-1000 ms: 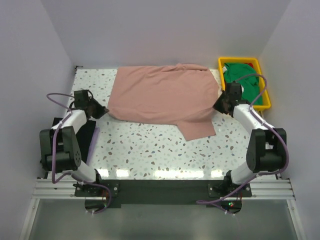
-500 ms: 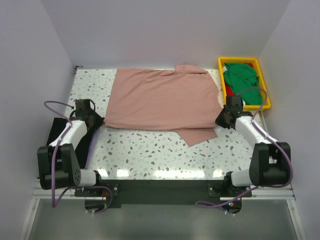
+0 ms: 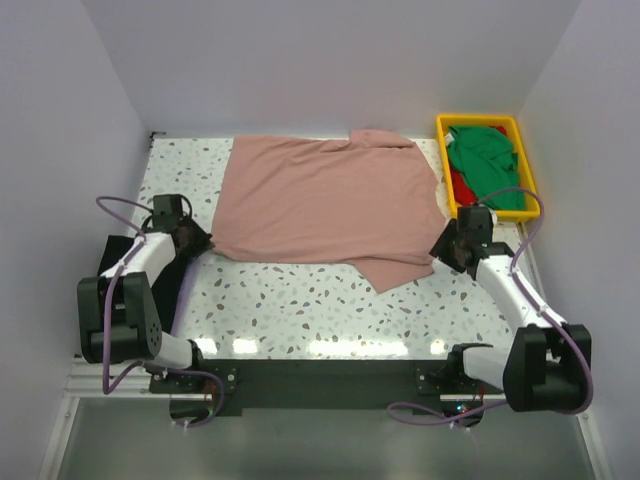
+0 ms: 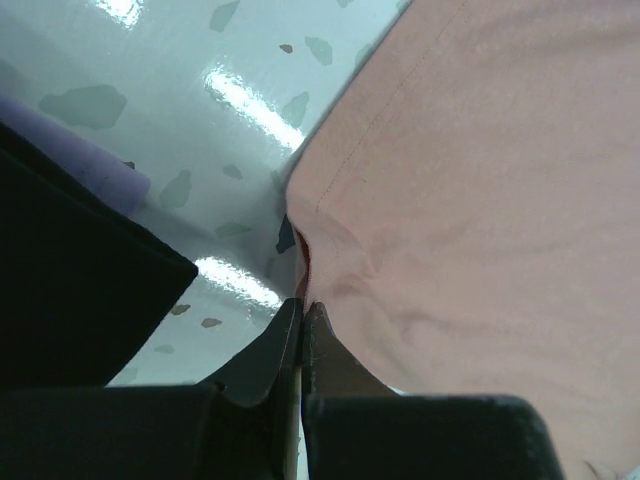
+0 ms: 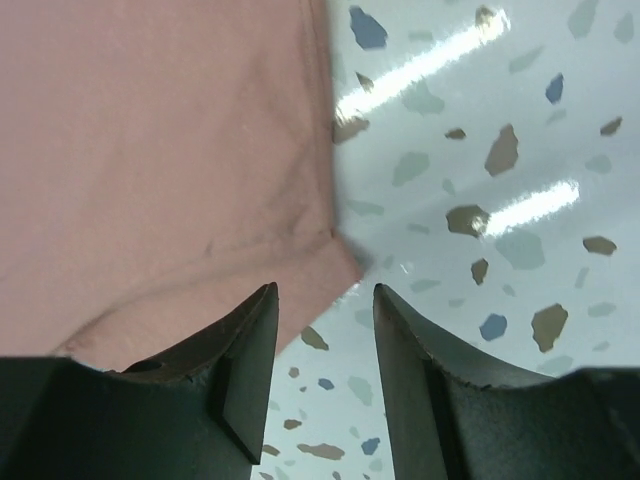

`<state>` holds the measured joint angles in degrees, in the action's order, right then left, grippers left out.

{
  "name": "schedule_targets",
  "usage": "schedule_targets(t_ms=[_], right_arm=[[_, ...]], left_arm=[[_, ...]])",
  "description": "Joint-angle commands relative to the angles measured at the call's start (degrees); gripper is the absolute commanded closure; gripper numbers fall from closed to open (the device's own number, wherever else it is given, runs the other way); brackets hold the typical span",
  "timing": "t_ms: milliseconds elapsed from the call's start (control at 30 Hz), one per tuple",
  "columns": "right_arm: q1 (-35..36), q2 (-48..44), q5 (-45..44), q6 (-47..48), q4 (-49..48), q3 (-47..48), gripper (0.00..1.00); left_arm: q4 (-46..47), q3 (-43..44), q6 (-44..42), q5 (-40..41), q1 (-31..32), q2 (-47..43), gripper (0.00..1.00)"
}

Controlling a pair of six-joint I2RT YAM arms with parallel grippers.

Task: Fold and stack the t-shirts
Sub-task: Flatten the tshirt out

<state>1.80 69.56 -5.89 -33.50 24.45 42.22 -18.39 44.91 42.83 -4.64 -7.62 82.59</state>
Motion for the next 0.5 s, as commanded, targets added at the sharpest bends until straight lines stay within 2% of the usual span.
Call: schedule_targets(t_ms=[0,200,467], right_arm=[[-0.2,-2.8,-1.2,-0.6,0.3,-4.5,0.54],[-0.1,1.9,1.1,-2.1,-3.1,-5.5,0.62],[0.0,8.0,1.0,-3.4,-8.4,-6.2,0.62]], left_arm=[[1.1,2.3,-1.8,-1.9,-0.1,0.8,0.98],[1.7,2.6,-2.2,-3.5,0.0,2.8,0.99],[2.2,2.4,-2.5,-4.1,-0.1,3.0,0.99]])
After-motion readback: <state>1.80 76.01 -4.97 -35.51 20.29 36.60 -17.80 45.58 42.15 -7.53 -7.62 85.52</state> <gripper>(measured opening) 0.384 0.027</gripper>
